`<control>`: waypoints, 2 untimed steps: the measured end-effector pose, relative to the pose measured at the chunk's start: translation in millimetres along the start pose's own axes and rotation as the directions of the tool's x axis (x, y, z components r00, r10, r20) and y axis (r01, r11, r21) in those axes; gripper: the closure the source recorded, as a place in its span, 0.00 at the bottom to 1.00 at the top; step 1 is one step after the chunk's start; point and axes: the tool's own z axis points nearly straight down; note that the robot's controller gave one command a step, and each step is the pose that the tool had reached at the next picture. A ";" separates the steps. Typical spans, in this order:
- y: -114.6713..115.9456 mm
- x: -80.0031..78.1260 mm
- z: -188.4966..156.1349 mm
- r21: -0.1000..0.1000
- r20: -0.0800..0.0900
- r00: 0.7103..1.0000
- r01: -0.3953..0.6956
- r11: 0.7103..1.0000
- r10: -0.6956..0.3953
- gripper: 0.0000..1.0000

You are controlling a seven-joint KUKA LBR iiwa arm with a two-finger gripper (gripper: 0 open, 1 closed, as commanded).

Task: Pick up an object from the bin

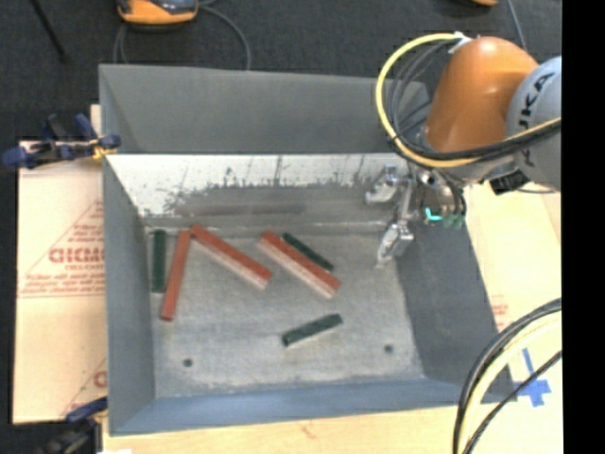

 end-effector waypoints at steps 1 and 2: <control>0.2 -1.5 -5.2 0.001 0.008 1.000 0.001 1.000 -0.001 0.00; 28.2 -9.7 52.5 -0.002 0.012 0.995 -0.096 0.995 0.096 0.00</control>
Offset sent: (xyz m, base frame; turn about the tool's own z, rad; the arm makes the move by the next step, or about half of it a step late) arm 0.0156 0.0619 -0.1235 0.2064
